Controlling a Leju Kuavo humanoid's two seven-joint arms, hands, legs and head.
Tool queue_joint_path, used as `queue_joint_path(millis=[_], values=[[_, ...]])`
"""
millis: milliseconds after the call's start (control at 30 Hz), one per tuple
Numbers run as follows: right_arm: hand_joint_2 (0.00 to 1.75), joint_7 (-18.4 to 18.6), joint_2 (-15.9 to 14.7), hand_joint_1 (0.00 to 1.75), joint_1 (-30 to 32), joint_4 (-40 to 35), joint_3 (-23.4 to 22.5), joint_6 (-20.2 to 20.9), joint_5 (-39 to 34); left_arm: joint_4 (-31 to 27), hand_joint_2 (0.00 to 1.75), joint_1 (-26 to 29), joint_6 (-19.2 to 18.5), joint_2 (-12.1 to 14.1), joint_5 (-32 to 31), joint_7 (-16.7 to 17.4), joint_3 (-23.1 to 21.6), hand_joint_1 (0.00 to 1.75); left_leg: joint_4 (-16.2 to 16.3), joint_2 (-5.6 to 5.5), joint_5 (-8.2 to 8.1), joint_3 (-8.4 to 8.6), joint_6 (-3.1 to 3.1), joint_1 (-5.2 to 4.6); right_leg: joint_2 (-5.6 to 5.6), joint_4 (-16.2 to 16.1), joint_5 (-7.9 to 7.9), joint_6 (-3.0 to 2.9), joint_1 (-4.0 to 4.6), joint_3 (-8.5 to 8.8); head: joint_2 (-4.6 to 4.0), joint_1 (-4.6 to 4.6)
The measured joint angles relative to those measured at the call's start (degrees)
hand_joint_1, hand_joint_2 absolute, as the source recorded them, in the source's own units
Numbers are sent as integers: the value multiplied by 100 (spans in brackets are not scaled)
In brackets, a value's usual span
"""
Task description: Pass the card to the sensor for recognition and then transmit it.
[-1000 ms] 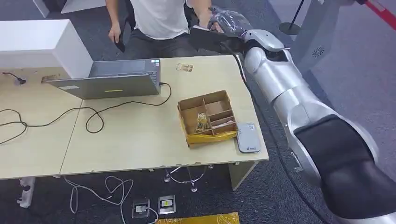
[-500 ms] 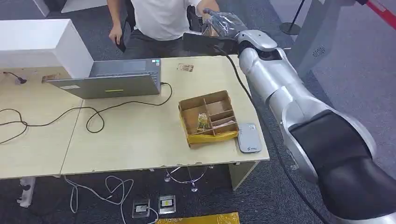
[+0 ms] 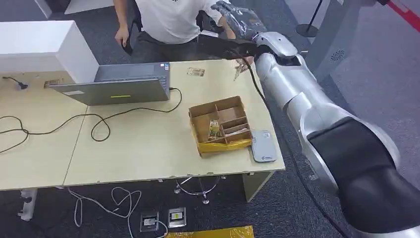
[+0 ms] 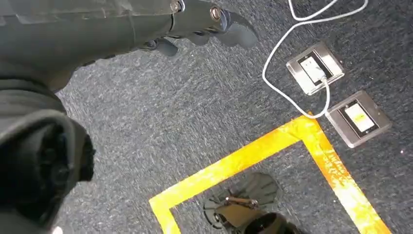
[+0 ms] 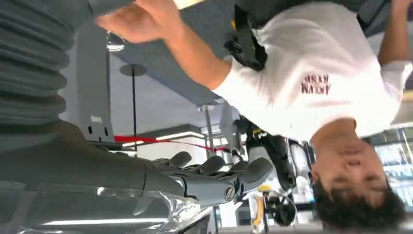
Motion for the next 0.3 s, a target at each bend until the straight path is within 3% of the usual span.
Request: queue_joint_path(millis=[100, 300], values=[[0, -221, -179, 0, -66, -2, -48, -396, -328, 0, 0, 19, 105, -66, 101, -35, 31, 0, 5, -4, 0, 1, 1, -1, -4, -3, 0, 0, 0, -1, 0, 0], [0, -391, -1085, 0, -40, -24, -483, -1213, -1170, 0, 0, 75, 277, -177, 400, -35, 136, 0, 16, -16, -6, -1, 10, -4, -14, -14, 1, 3, -3, 7, 0, -2]])
